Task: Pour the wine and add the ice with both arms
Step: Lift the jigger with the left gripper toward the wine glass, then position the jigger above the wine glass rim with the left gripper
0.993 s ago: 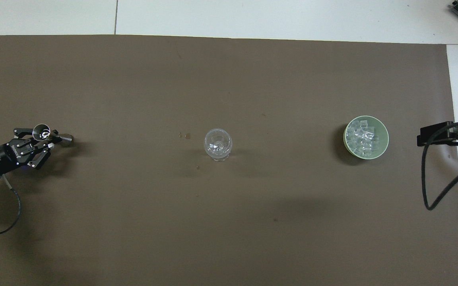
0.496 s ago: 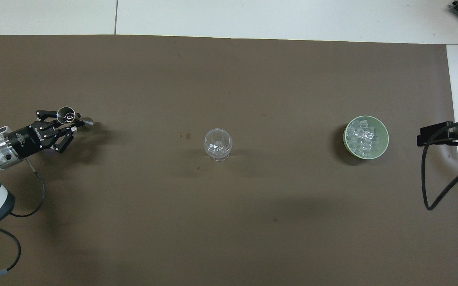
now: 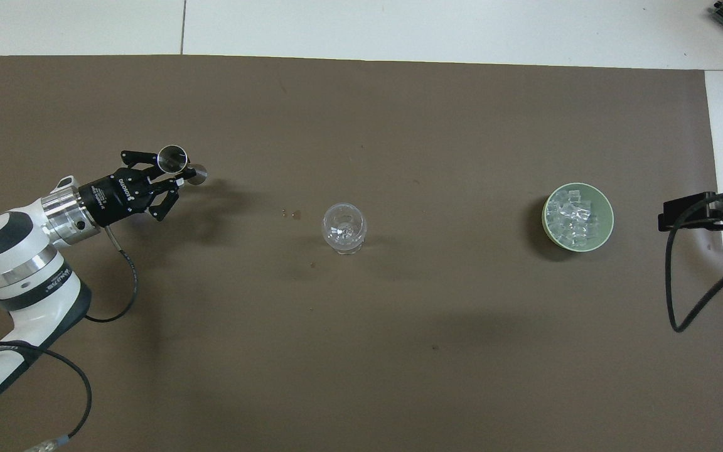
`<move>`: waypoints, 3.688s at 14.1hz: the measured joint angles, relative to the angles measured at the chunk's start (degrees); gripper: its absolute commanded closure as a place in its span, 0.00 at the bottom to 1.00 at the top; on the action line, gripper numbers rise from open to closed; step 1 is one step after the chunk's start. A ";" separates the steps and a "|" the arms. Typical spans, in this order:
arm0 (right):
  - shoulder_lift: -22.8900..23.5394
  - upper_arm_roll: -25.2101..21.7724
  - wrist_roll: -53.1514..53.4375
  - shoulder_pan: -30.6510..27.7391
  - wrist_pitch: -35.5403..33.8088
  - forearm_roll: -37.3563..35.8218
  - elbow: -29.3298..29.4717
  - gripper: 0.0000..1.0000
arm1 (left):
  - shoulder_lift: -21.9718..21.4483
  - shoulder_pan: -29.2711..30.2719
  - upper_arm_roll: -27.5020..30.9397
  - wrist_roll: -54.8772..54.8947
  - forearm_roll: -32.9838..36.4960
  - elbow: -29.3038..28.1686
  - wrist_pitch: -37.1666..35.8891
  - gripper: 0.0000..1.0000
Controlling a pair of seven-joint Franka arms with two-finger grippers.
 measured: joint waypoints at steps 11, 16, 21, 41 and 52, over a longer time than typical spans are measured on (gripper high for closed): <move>0.00 0.00 0.00 0.00 0.00 0.00 0.00 0.00 | -9.27 -14.13 -0.94 -4.17 -3.11 0.61 15.87 1.00; 0.00 0.00 0.00 0.00 0.00 0.00 0.00 0.00 | -10.37 -19.07 -0.99 -4.17 -3.26 0.60 23.70 1.00; 0.00 0.00 0.00 0.00 0.00 0.00 0.00 0.00 | -12.63 -23.75 -1.31 -3.46 -3.44 0.67 29.90 1.00; 0.00 0.00 0.00 0.00 0.00 0.00 0.00 0.00 | -15.26 -31.06 -1.46 7.00 -3.44 -0.47 42.55 1.00; 0.00 0.00 0.00 0.00 0.00 0.00 0.00 0.00 | -17.78 -34.23 -1.63 14.09 -3.45 -3.59 47.47 1.00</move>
